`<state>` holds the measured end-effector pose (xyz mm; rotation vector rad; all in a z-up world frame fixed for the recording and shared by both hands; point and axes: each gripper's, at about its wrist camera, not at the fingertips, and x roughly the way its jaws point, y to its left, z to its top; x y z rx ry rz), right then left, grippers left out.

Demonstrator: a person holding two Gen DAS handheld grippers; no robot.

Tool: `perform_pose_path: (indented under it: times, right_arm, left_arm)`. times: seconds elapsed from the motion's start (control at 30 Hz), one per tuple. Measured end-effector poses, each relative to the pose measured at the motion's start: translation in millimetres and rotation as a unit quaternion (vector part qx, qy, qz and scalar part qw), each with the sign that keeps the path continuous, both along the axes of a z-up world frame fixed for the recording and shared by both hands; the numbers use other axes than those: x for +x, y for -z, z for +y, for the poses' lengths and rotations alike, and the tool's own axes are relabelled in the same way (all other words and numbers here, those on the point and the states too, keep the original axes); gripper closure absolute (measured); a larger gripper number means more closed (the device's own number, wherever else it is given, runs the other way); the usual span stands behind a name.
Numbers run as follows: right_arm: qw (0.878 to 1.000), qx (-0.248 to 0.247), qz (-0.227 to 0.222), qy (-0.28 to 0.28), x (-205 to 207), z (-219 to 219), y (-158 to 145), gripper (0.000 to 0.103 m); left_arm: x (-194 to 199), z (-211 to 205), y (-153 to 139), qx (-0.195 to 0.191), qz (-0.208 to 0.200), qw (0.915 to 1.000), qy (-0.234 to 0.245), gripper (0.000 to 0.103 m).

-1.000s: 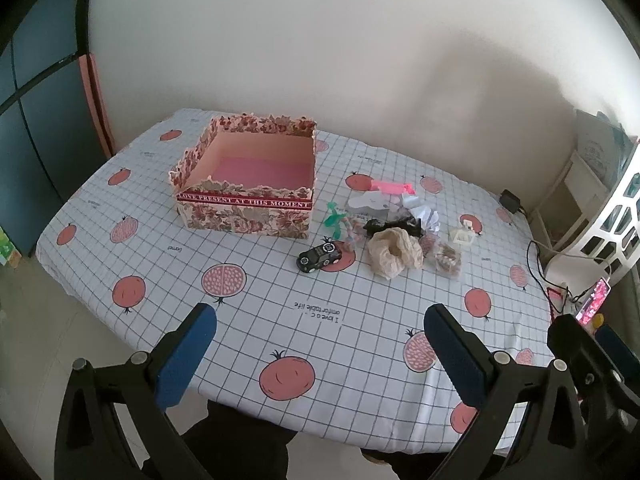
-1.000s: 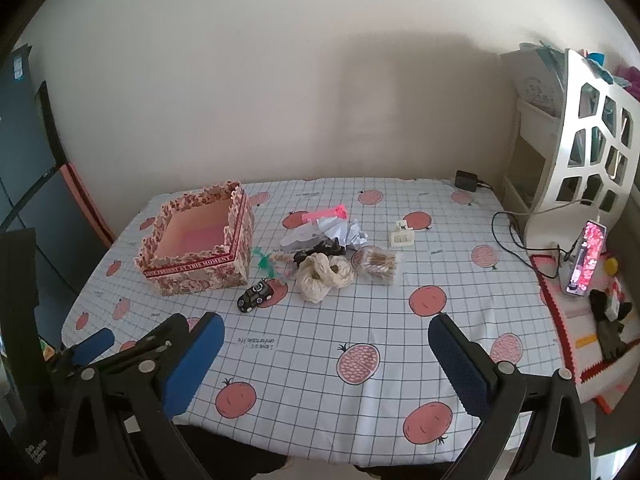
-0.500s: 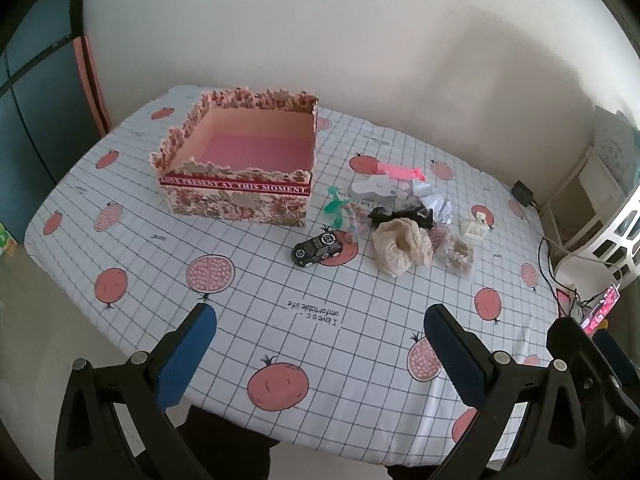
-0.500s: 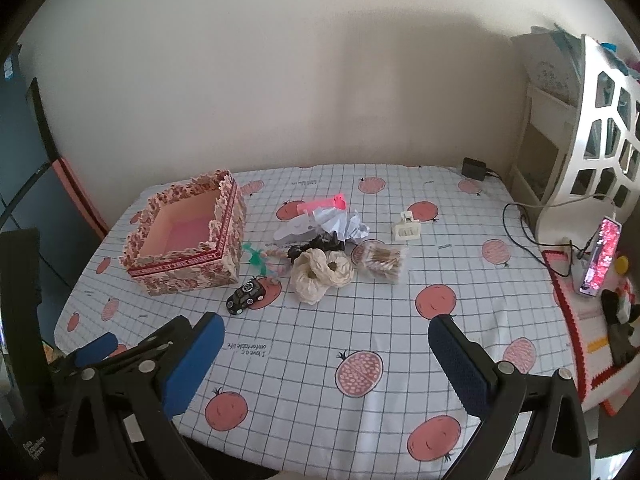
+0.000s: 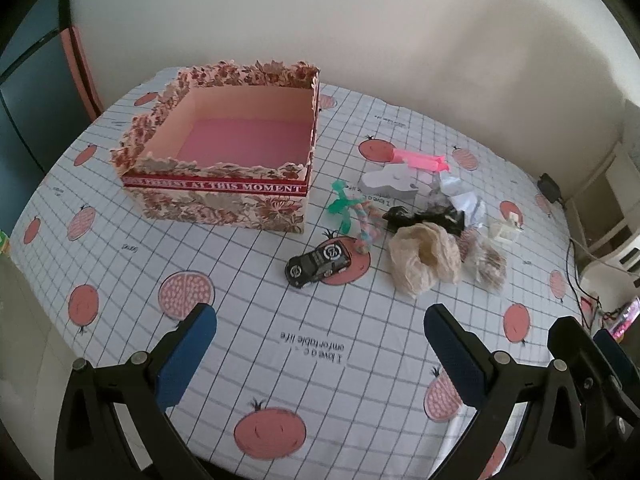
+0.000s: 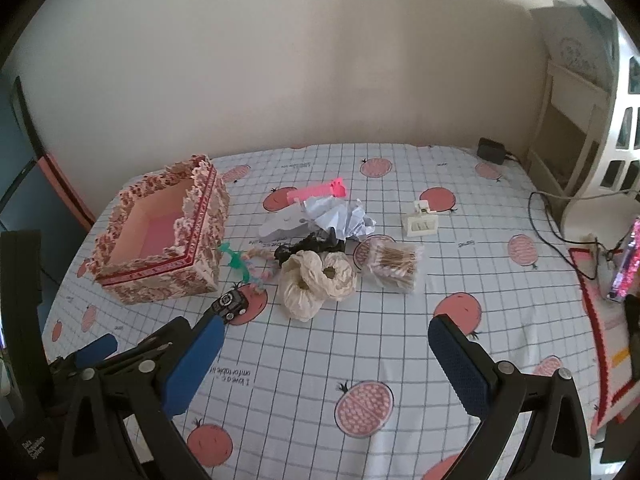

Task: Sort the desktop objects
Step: 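Move both grippers toward the cluster of objects beside the gift box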

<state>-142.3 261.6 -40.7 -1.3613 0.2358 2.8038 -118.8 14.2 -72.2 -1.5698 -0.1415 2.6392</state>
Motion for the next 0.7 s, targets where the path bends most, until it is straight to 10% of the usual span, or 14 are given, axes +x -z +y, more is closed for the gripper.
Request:
perform_pose_path:
  times: [0.7]
  right_arm:
    - [0.999, -0.017, -0.027, 0.012, -84, 13, 55, 0.000]
  left_arm:
    - [-87, 25, 52, 0.002, -0.053, 0.9986, 0.004, 0.000]
